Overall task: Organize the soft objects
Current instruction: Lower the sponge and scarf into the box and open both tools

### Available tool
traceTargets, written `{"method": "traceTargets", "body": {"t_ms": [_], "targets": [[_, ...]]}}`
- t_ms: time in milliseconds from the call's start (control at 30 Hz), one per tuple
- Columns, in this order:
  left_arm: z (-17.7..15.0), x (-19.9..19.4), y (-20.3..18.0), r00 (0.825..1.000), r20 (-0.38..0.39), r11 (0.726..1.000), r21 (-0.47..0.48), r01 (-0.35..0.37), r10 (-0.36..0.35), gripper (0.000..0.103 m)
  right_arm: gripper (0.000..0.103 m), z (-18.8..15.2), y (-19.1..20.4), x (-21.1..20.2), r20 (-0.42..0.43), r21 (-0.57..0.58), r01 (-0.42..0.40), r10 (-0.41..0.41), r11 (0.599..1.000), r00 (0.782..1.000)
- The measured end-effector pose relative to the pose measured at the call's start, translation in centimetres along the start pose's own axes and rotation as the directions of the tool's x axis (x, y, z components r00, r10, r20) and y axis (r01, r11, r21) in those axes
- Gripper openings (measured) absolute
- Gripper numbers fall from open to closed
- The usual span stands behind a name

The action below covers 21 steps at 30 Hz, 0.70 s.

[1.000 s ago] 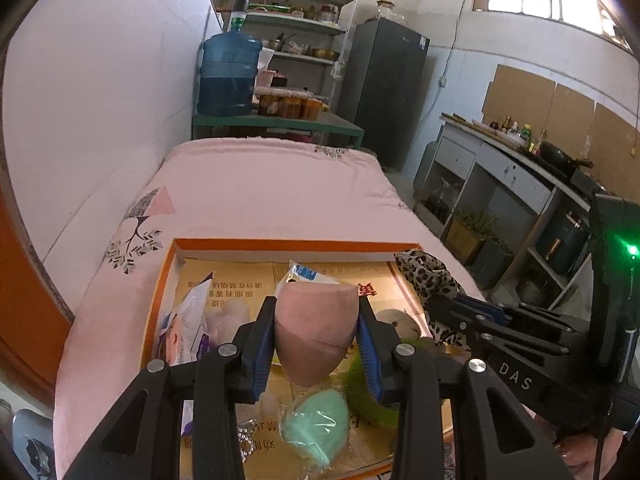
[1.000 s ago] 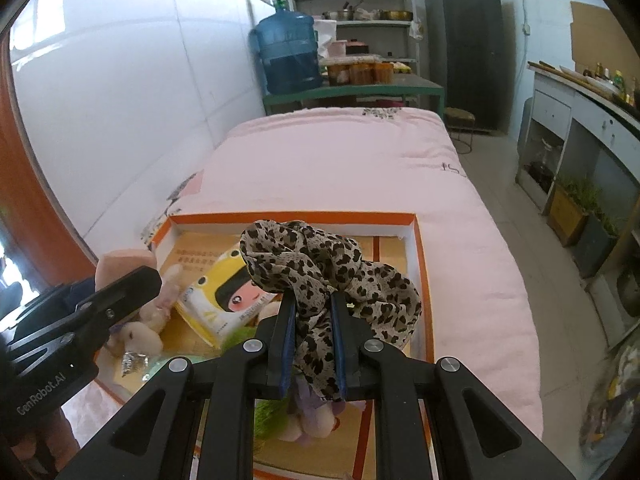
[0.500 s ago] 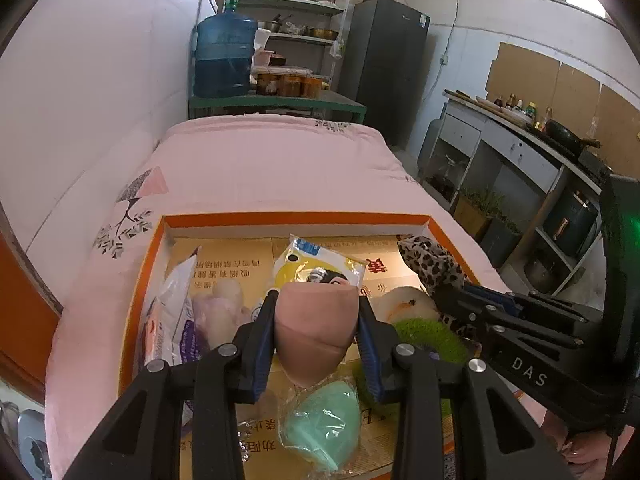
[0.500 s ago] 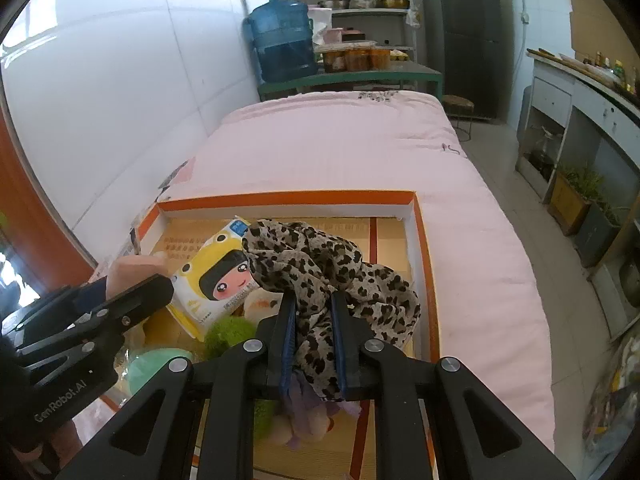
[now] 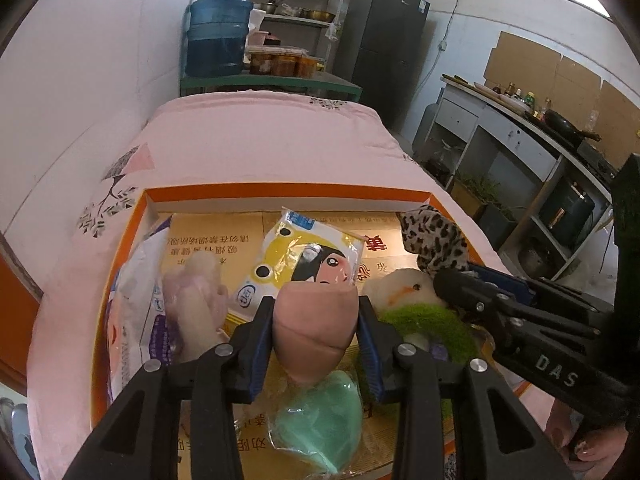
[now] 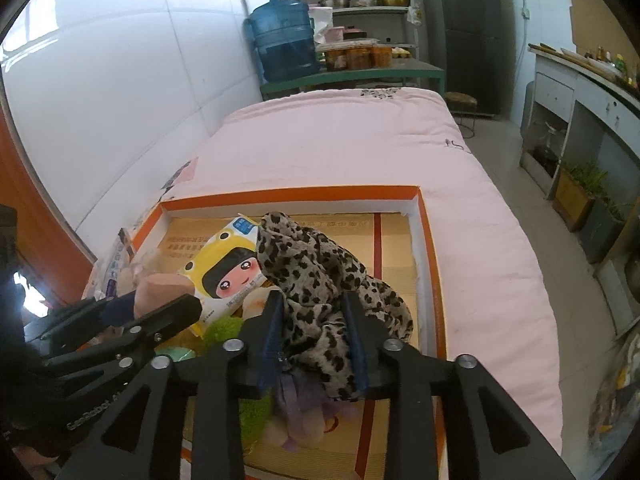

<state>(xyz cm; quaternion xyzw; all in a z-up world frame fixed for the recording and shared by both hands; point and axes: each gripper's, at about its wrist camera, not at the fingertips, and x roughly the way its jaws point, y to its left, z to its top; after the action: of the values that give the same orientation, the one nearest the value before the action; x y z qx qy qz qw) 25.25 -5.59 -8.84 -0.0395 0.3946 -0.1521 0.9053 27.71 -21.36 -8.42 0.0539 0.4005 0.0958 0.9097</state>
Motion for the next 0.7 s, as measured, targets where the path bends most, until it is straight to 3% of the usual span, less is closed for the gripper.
{"method": "traceTargets", "body": {"t_ms": [200, 700], "targets": [[-0.1, -0.7, 0.0, 0.999, 0.023, 1.0, -0.007, 0.026, -0.026, 0.056, 0.049, -0.1, 0.1, -0.4, 0.007, 0.003, 0.0, 0.0, 1.0, 1.0], [-0.4, -5.0, -0.1, 0.995, 0.093, 0.999, -0.017, 0.046, -0.044, 0.058, 0.051, -1.3, 0.5, -4.0, 0.043, 0.016, -0.006, 0.006, 1.0, 0.999]]}}
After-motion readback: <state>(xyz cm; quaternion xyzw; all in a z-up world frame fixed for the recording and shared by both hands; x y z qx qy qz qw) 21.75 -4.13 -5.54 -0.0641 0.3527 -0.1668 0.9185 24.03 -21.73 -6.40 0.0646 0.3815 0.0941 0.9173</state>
